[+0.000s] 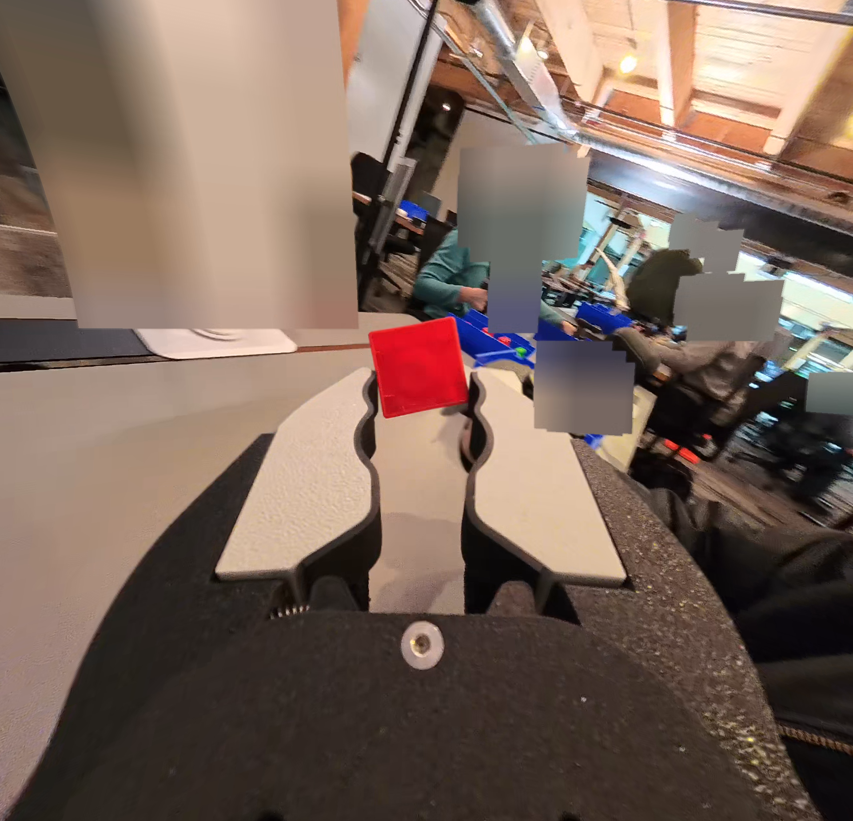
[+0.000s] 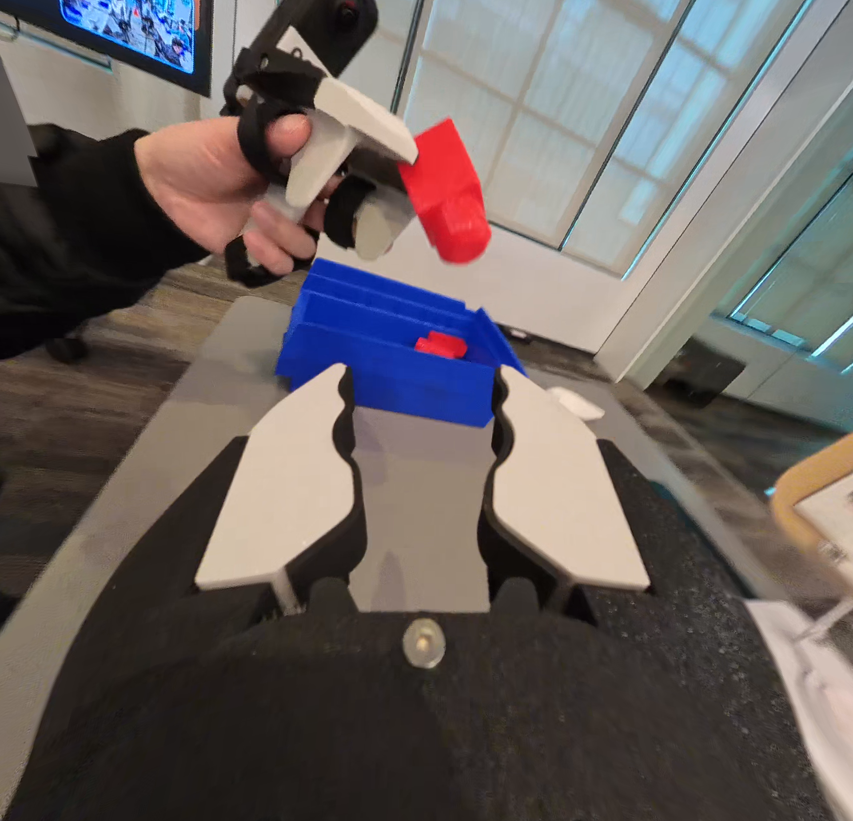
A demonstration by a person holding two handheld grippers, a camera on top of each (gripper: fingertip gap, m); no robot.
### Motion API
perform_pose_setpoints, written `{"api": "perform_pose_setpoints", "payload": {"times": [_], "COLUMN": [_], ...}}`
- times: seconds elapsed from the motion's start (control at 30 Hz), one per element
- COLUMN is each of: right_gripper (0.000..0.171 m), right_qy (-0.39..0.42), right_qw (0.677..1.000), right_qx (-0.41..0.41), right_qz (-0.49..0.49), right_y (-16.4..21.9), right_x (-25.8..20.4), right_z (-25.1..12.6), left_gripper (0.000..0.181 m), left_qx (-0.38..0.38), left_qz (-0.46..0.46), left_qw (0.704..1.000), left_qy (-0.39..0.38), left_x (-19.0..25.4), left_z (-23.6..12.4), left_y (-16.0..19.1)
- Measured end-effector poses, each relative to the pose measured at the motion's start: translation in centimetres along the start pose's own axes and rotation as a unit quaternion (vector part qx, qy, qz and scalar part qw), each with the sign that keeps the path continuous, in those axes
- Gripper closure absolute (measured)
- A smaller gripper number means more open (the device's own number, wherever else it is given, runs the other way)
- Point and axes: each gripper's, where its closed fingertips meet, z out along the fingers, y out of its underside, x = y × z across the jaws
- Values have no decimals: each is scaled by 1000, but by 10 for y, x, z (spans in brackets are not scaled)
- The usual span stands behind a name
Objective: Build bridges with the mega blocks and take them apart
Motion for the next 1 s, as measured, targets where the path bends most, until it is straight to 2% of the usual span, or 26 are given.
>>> {"api": "perform_pose_setpoints", "payload": {"times": [0.1,0.17,0.23,0.37,0.47,0.57,0.7,0.77,0.87,0.93,1.0], "right_gripper": [121,130,132,133,142,143,143,143,143,143,143], "right_qy": [20,16,18,19,20,17,5,-14,-62,-80,-99], "right_qw": [997,995,993,991,989,990,991,991,968,924,863], "right_qx": [0,2,10,30,30,27,-6,-58,-234,-372,-496], "right_qz": [-74,-103,-118,-131,-140,-141,-131,-118,-71,-41,-5], "right_y": [-16,-24,-31,-43,-43,-41,-31,-15,38,78,113], "right_x": [7,6,5,0,-1,-2,-4,0,21,44,61], "right_z": [11,14,14,12,11,9,9,8,-5,-21,-37], "left_gripper": [144,144,144,144,144,144,143,145,148,150,152], "left_qx": [-20,-27,-28,-36,-42,-44,-60,-70,-72,-68,-67], "left_qz": [-11,-19,-24,-27,-29,-30,-25,-10,30,60,87], "left_qw": [999,998,997,995,994,993,994,996,997,993,986], "left_qy": [35,58,73,88,99,104,88,61,-20,-76,-124], "left_x": [20,31,38,44,49,50,40,27,-4,-22,-35], "left_z": [14,19,21,26,28,29,28,22,-3,-24,-44], "left_y": [10,13,15,21,25,28,37,43,47,48,50]}}
